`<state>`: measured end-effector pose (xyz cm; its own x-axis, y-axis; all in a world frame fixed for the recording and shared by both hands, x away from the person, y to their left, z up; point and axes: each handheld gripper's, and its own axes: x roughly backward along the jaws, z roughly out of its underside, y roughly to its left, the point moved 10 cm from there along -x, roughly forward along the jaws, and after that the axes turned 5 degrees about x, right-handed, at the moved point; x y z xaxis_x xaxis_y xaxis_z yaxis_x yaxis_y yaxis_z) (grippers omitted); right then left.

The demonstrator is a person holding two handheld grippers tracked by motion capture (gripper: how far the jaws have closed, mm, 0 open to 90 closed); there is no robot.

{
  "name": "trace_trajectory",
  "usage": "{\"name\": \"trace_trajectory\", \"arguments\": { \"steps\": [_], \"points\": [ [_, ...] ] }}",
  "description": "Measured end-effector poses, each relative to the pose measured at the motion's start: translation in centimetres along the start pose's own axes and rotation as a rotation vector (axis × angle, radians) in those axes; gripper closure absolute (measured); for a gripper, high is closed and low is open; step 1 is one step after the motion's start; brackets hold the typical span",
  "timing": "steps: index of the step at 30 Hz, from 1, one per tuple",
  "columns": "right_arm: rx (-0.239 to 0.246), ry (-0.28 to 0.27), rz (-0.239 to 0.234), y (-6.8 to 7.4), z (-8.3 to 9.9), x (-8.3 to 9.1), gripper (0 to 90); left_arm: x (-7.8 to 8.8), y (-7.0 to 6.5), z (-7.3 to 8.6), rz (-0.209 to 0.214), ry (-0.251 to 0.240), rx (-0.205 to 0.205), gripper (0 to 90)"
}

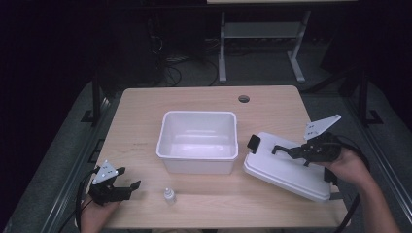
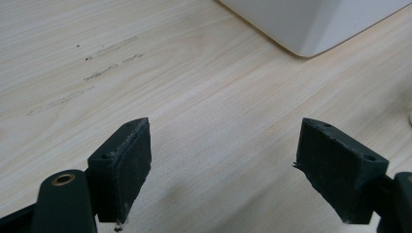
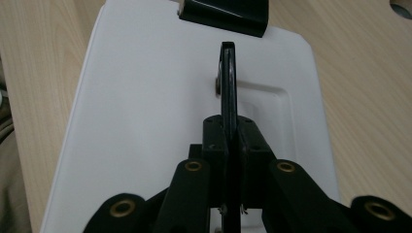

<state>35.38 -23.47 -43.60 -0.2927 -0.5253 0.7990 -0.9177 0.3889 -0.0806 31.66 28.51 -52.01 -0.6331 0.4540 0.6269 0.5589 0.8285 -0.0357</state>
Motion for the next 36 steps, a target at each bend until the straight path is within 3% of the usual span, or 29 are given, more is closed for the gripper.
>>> {"name": "trace_trajectory", "arguments": {
  "steps": [11, 36],
  "points": [
    [-0.023, 0.01, -0.018, 0.2, 1.1, -2.3, 83.7, 0.0, 0.0, 0.0, 0.0, -0.001, -0.001, 20.3],
    [-0.059, 0.021, -0.048, 1.1, 2.7, -4.5, 83.6, -0.2, -0.2, 0.0, 0.007, 0.002, -0.004, 20.4]
  ]
}}
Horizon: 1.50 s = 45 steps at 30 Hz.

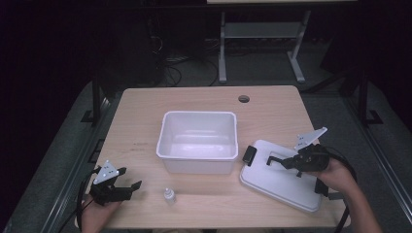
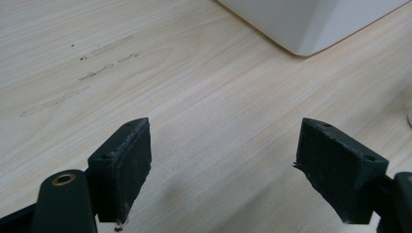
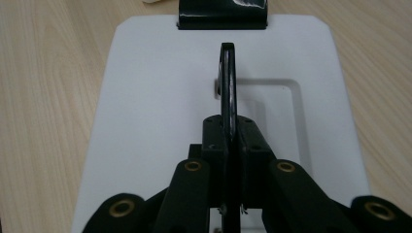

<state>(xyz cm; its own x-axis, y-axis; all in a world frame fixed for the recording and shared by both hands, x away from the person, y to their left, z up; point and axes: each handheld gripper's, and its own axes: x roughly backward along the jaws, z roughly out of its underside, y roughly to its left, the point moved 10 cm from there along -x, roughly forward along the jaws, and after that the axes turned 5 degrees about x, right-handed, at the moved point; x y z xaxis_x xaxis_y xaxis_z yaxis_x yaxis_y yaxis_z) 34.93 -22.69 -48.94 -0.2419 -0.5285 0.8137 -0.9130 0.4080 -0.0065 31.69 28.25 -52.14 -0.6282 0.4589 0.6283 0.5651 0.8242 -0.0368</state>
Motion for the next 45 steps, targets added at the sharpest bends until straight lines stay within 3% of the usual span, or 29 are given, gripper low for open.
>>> {"name": "trace_trajectory", "arguments": {
  "steps": [4, 9, 11, 12, 13, 14, 15, 17, 20, 24, 32, 38, 45],
  "points": [
    [-0.005, 0.011, -0.007, 0.2, 0.3, -0.1, 82.2, -0.1, -0.2, 0.0, 0.007, 0.004, -0.007, 20.7],
    [-0.056, -0.048, -0.024, 1.0, -0.6, 1.0, 53.1, 0.1, -1.1, -0.5, 0.013, 0.009, -0.036, 20.8],
    [-0.052, -0.063, -0.029, 1.8, -1.0, 2.1, 51.5, 0.1, -1.4, -0.6, 0.032, 0.024, -0.11, 28.6],
    [-0.04, -0.067, -0.003, 1.8, -1.2, 2.7, 51.1, 0.3, -1.3, -0.9, 0.022, 0.045, -0.085, 30.0],
    [-0.044, -0.132, 0.013, 1.9, -1.9, 3.3, 52.6, 0.7, -1.4, -1.8, 0.041, -0.001, -0.043, 24.9],
    [-0.061, -0.223, 0.018, 2.1, -2.7, 3.9, 53.4, 1.2, -1.7, -2.5, 0.073, -0.073, -0.04, 24.4],
    [-0.058, -0.225, 0.025, 2.2, -2.8, 3.8, 49.9, 1.4, -1.6, -2.7, 0.069, -0.097, -0.043, 30.7],
    [-0.072, -0.132, 0.024, 2.0, -2.5, 3.3, 44.5, 1.0, -1.3, -2.4, 0.032, -0.045, -0.034, 22.4],
    [-0.05, -0.144, 0.031, 2.0, -3.2, 3.0, 44.0, 0.6, -1.4, -1.3, 0.039, -0.009, -0.068, 25.0],
    [-0.034, -0.137, 0.033, 2.7, -3.5, 2.2, 41.3, 0.1, -1.5, -0.2, 0.061, 0.036, -0.056, 24.1],
    [-0.007, -0.158, 0.042, 4.9, -2.8, 0.9, 38.3, 0.5, -2.5, -1.0, 0.088, 0.031, -0.091, 23.5],
    [-0.003, -0.15, 0.043, 5.4, -2.4, -0.2, 36.8, 0.9, -2.7, -1.1, 0.095, 0.046, -0.111, 23.9],
    [0.009, -0.151, 0.038, 5.9, -2.8, -1.0, 35.1, 1.6, -3.3, -1.2, 0.144, 0.066, -0.139, 23.9]
  ]
}}
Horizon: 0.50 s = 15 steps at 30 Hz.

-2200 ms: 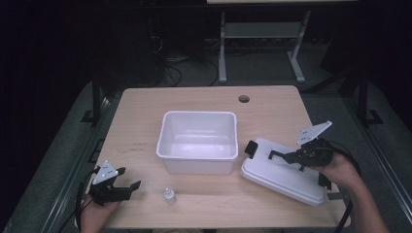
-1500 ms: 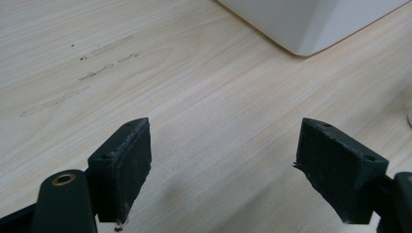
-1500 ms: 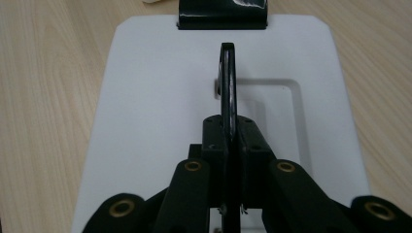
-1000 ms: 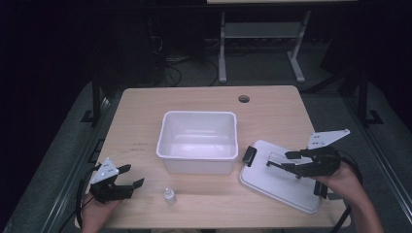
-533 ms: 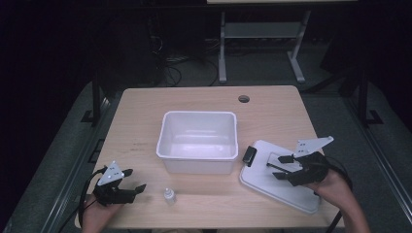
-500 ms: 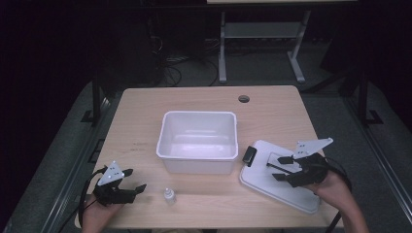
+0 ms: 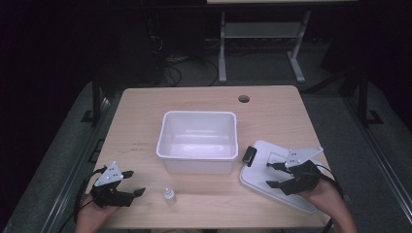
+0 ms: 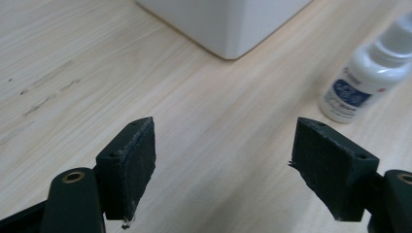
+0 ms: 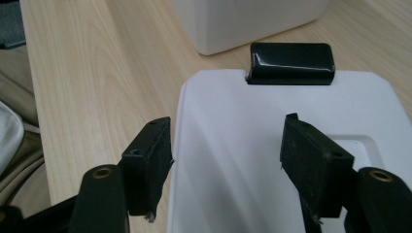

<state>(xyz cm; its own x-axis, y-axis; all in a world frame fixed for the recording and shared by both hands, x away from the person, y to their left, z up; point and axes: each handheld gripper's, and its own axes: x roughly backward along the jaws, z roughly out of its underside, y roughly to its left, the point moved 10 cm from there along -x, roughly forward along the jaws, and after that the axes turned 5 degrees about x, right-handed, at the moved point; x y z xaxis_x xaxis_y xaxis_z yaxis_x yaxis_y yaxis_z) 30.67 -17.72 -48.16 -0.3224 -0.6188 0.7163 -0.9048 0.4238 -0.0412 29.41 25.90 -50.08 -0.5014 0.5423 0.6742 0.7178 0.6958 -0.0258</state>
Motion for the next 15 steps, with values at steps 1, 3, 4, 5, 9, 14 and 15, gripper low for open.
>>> {"name": "trace_trajectory", "arguments": {
  "steps": [1, 3, 4, 5, 9, 14, 15],
  "points": [
    [0.009, 0.004, 0.001, 0.0, 0.0, -0.1, 34.8, 0.2, -0.3, -0.2, 0.013, 0.004, -0.016, 23.9],
    [0.011, 0.008, 0.003, 0.1, 0.0, -0.1, 34.3, 0.4, -0.7, -0.4, 0.029, 0.014, -0.034, 23.9],
    [0.01, 0.008, 0.001, 0.2, -0.1, -0.2, 34.0, 0.5, -0.9, -0.5, 0.041, 0.014, -0.043, 23.9],
    [0.011, 0.008, 0.002, 0.2, -0.1, -0.2, 34.0, 0.6, -1.0, -0.5, 0.049, 0.021, -0.05, 23.9],
    [0.012, 0.01, -0.001, 0.3, -0.1, -0.4, 33.3, 1.3, -1.5, -0.9, 0.082, 0.036, -0.077, 23.9],
    [0.02, 0.009, -0.007, 0.5, 0.0, -0.7, 32.6, 1.8, -2.4, -1.5, 0.117, 0.042, -0.111, 23.9],
    [0.02, 0.009, -0.007, 0.5, 0.0, -0.7, 32.6, 1.8, -2.4, -1.5, 0.117, 0.042, -0.111, 24.0]
  ]
}}
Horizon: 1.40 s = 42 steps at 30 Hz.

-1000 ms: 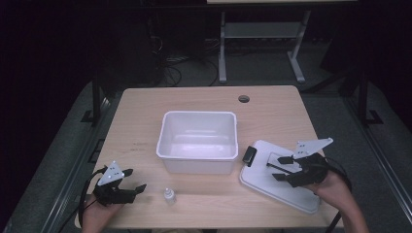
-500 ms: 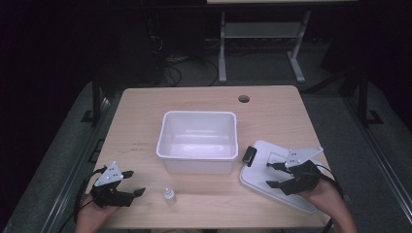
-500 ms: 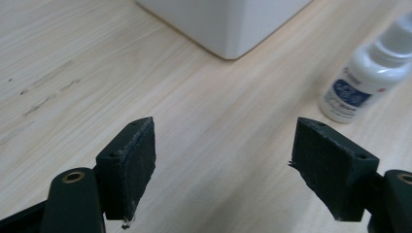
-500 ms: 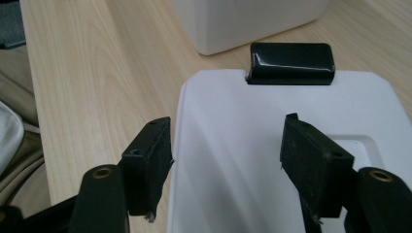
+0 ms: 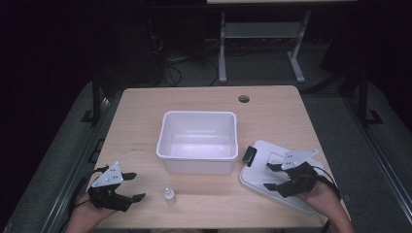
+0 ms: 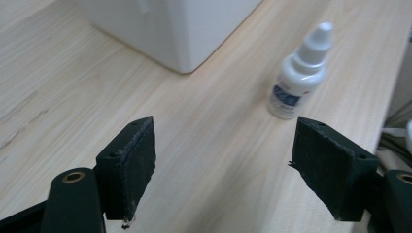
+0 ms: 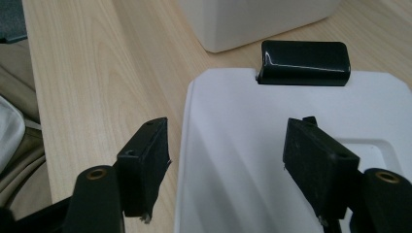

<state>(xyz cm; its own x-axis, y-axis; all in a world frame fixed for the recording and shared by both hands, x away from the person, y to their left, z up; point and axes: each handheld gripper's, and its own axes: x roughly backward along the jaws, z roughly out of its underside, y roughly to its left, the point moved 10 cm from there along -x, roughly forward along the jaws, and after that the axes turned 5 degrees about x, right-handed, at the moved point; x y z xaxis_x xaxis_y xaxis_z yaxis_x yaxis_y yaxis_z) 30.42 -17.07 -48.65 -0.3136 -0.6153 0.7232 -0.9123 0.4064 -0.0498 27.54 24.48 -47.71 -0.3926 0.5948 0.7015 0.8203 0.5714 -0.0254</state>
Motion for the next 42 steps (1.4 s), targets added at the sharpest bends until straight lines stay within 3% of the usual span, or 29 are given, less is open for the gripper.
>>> {"name": "trace_trajectory", "arguments": {
  "steps": [2, 10, 22, 27, 29, 42],
  "points": [
    [-0.004, 0.006, -0.001, 0.1, 0.1, -0.1, 32.1, -0.2, -0.8, -0.3, 0.028, 0.012, -0.019, 24.5],
    [-0.001, -0.004, 0.002, 0.2, 0.1, 0.1, 31.8, -1.1, -1.9, -0.5, 0.072, 0.065, -0.063, 25.1],
    [0.007, -0.009, 0.004, 0.3, 0.1, 0.3, 30.8, -2.2, -3.2, -1.4, 0.111, 0.109, -0.118, 27.4],
    [0.002, -0.014, 0.008, 0.2, 0.1, 0.4, 29.8, -2.7, -3.5, -1.7, 0.129, 0.114, -0.119, 27.7],
    [0.003, -0.016, 0.008, 0.2, 0.2, 0.5, 29.7, -3.0, -3.8, -1.8, 0.147, 0.119, -0.124, 32.6],
    [0.007, -0.018, 0.014, 0.2, 0.1, 0.6, 27.9, -4.1, -5.0, -2.5, 0.186, 0.172, -0.174, 36.8]
  ]
}}
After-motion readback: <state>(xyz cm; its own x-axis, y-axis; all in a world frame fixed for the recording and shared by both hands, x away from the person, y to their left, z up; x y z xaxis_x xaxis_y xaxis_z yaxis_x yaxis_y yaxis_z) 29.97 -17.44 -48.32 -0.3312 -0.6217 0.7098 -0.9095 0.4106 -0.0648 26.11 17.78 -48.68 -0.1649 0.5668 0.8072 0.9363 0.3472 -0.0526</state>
